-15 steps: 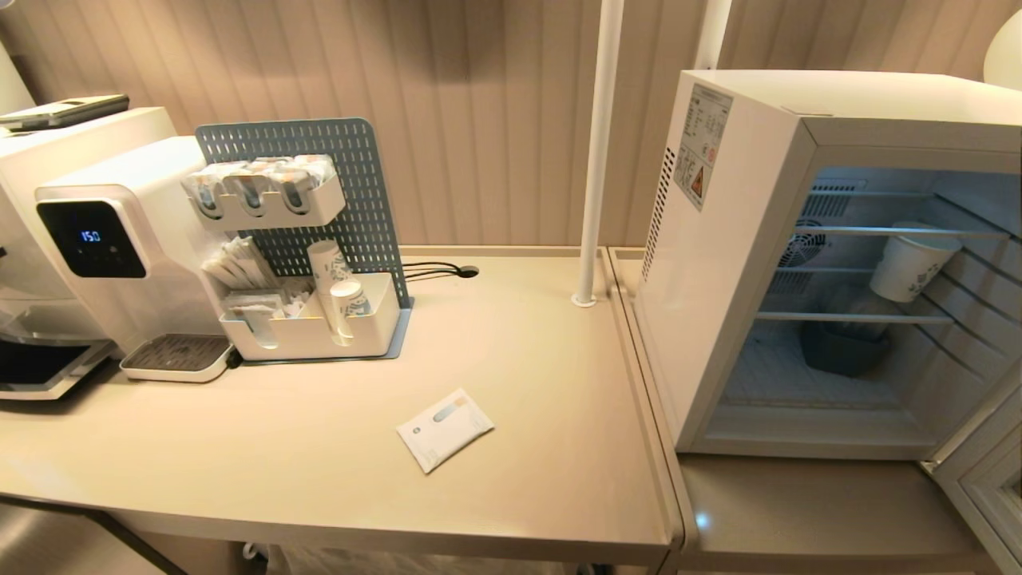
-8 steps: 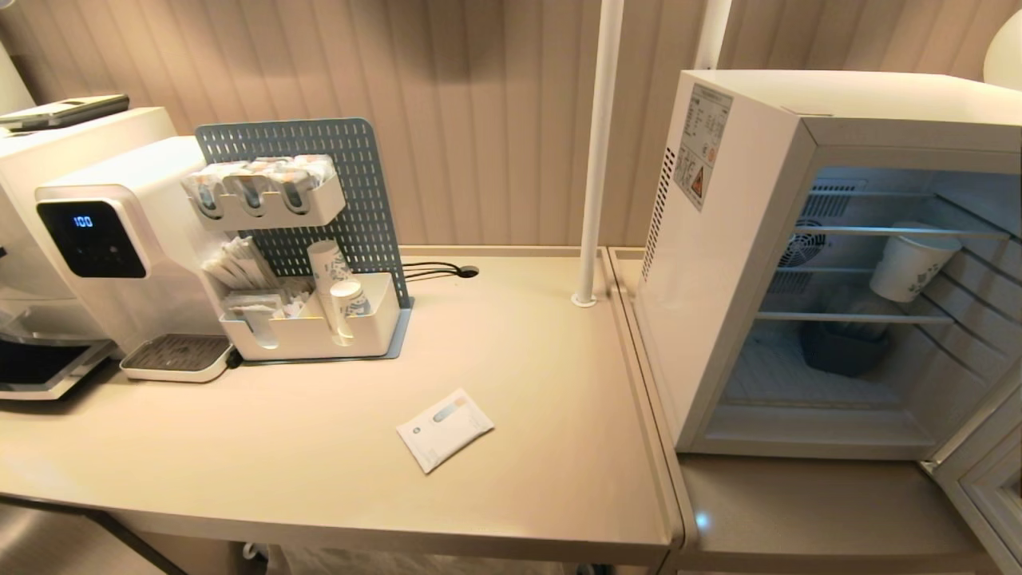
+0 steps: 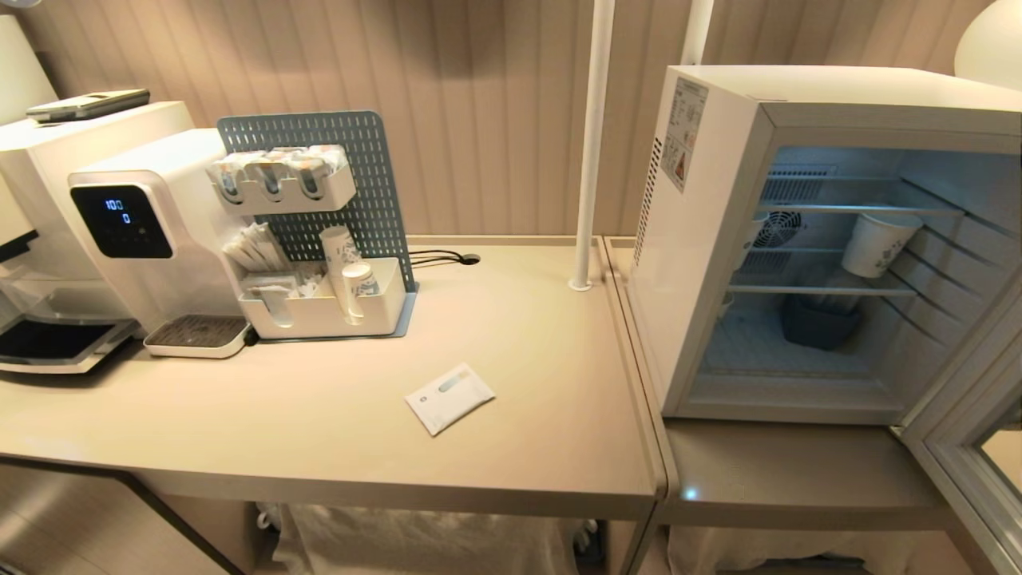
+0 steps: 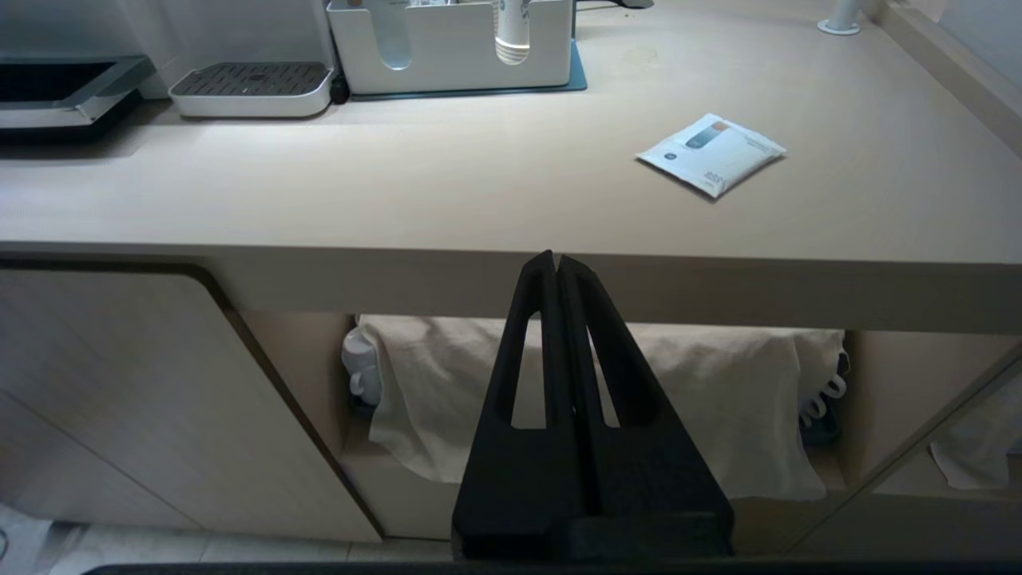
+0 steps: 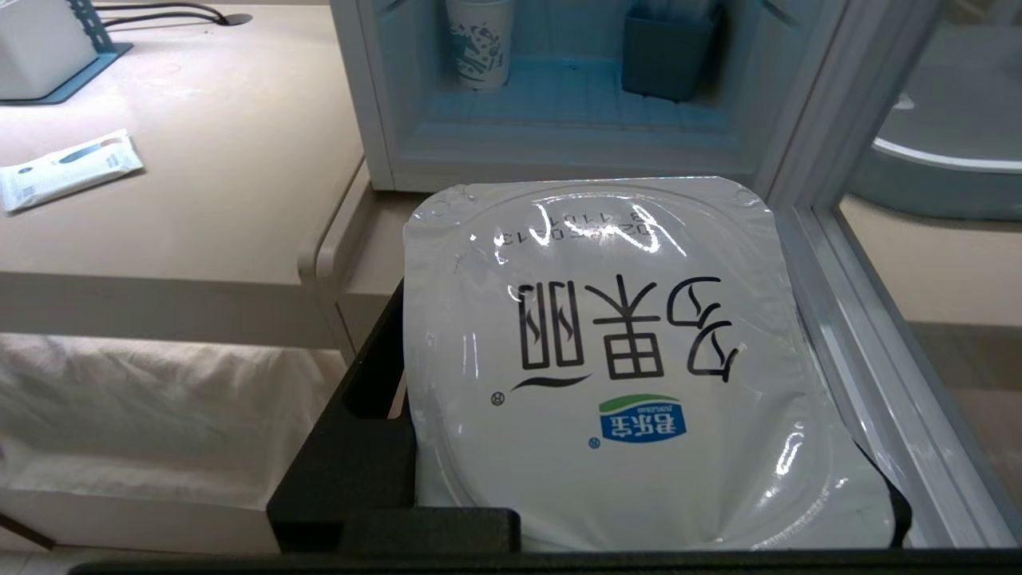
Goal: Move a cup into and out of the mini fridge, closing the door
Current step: Put the yoghurt in the freezer
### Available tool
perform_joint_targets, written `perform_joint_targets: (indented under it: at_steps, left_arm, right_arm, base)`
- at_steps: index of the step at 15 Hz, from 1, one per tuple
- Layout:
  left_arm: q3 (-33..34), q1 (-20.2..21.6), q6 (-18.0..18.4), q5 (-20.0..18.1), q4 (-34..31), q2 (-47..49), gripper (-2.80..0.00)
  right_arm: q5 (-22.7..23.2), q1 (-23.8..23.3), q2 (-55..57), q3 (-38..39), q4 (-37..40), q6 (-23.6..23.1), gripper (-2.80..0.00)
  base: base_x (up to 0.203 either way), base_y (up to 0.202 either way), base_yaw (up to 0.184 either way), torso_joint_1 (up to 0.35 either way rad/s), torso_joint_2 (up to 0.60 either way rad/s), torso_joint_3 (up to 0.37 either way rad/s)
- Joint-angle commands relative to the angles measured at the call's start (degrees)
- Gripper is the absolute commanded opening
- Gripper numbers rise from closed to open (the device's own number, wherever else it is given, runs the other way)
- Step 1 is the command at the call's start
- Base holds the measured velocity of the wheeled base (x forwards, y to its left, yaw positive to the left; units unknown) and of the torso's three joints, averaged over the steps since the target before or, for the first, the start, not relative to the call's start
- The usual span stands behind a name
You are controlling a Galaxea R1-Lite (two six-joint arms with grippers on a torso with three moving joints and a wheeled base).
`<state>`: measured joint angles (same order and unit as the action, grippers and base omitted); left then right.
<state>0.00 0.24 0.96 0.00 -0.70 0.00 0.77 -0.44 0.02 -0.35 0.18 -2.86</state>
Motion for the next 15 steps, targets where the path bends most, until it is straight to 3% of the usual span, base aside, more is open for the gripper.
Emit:
perform_joint_targets:
  at_steps: [1, 4, 15]
  left_arm:
    - [0.1, 0.0, 0.0, 0.0, 0.0, 0.1, -2.8]
    - [0.1, 0.0, -0.3, 0.0, -0.1, 0.1, -2.8]
    - [0.1, 0.0, 0.2, 0.0, 0.0, 0.1, -2.8]
  right_arm:
    - [0.0, 0.0, 0.1, 0.0, 0.0, 0.0, -2.8]
    - [0.0, 0.0, 0.1, -0.3, 1.9, 0.0, -2.8]
    - [0.1, 0.0, 3.0, -0.8, 2.6, 0.1, -2.8]
  base:
    - [-0.191, 0.0, 0.0, 0.0, 0.01, 0.002]
    - [-0.129, 0.0, 0.0, 0.003, 0.0, -0.001]
    - [0.0, 0.0, 0.0, 0.0, 0.0, 0.0]
